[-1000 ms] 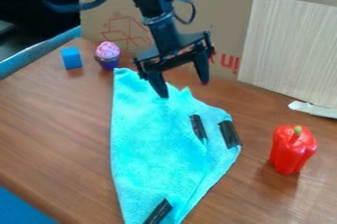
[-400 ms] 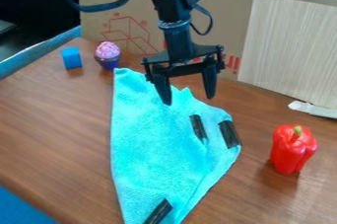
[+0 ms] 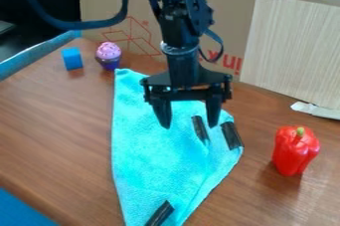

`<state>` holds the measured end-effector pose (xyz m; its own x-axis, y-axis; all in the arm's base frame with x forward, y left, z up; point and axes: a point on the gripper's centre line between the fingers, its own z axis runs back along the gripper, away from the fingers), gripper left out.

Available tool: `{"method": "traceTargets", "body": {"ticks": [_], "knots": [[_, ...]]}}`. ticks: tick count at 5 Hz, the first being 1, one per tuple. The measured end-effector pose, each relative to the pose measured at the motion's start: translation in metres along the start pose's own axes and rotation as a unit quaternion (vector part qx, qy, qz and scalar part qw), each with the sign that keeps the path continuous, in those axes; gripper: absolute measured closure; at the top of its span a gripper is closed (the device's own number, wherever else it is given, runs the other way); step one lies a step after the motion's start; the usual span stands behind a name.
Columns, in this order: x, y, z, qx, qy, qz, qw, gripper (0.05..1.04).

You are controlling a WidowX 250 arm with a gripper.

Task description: Fold the cloth from the bottom to the top

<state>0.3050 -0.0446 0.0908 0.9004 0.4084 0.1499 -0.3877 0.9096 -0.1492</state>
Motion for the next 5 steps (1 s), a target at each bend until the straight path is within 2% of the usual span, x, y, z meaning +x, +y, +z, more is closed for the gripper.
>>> {"method": "traceTargets", "body": {"ticks": [1,2,3,4,5], "knots": [[-0.028,-0.001,0.008,0.013,-0.034,-0.026,0.9990,0.084],[-0.051,-0.004,0.011,0.038,-0.086,-0.026,0.9952,0.084],[-0.072,0.001,0.004,0.076,-0.137,0.015,0.9876,0.084],[-0.090,0.009,-0.007,0.095,-0.160,0.026,0.9822,0.084],[-0.109,0.018,-0.019,0.095,-0.174,0.022,0.9798,0.084]]}}
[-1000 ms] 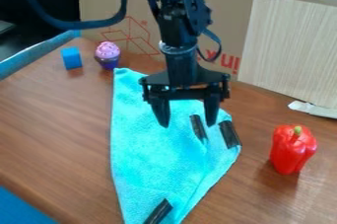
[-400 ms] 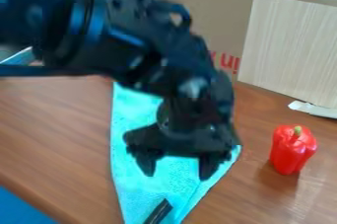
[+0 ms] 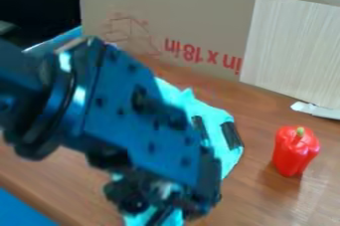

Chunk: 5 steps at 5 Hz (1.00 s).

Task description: Fold the cloth from the bottom to the top

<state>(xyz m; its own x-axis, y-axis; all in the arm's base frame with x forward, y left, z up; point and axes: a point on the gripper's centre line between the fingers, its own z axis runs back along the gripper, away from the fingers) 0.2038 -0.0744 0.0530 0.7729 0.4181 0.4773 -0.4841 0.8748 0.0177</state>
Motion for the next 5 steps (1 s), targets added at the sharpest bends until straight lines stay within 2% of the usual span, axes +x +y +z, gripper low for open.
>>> {"method": "traceTargets", "body": {"ticks": [2,3,4,5], "knots": [[-0.028,0.012,0.003,-0.030,0.006,-0.037,0.9988,0.115],[-0.031,0.015,0.005,-0.045,0.019,-0.052,0.9974,0.390],[-0.031,0.015,0.003,-0.050,0.015,-0.070,0.9962,0.698],[-0.030,0.016,0.000,-0.046,0.015,-0.069,0.9965,0.919]]}}
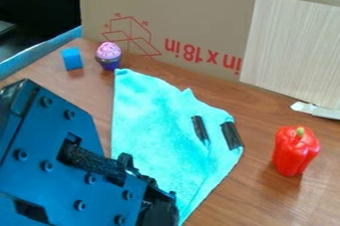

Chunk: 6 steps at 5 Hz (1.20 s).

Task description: Fold the cloth from the bottom to the top

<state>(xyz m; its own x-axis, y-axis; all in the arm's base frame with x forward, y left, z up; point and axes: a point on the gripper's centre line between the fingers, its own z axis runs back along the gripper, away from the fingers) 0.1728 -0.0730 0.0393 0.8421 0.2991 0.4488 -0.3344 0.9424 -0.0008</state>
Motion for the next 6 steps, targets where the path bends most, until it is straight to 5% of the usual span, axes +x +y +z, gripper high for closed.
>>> {"method": "traceTargets", "body": {"ticks": [1,2,4,5,6], "knots": [[0.000,0.004,-0.003,0.012,0.009,0.001,0.9999,0.999],[0.004,0.004,-0.005,0.023,0.016,0.004,0.9996,0.854],[0.012,-0.001,-0.002,0.020,0.020,0.009,0.9996,0.284],[0.013,-0.001,-0.002,0.023,0.024,0.013,0.9994,0.082],[0.013,0.001,-0.009,0.030,0.027,0.018,0.9990,0.083]]}}
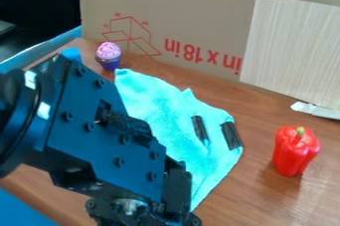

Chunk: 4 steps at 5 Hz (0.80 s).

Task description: Fold the cloth from the bottom to the top

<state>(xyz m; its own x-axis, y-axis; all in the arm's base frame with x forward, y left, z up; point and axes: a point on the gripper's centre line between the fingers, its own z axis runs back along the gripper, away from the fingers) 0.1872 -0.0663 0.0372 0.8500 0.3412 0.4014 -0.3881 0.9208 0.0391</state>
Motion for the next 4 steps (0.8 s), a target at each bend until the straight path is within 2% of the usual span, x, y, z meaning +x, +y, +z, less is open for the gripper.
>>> {"method": "traceTargets", "body": {"ticks": [1,2,3,4], "knots": [[0.001,0.001,-0.008,0.004,0.003,0.002,1.0000,0.110],[0.004,0.002,-0.012,-0.003,0.011,0.011,0.9999,0.382],[0.003,0.003,-0.007,-0.011,0.024,0.006,0.9996,0.687],[0.003,0.006,0.010,-0.041,0.051,0.000,0.9978,0.907]]}}
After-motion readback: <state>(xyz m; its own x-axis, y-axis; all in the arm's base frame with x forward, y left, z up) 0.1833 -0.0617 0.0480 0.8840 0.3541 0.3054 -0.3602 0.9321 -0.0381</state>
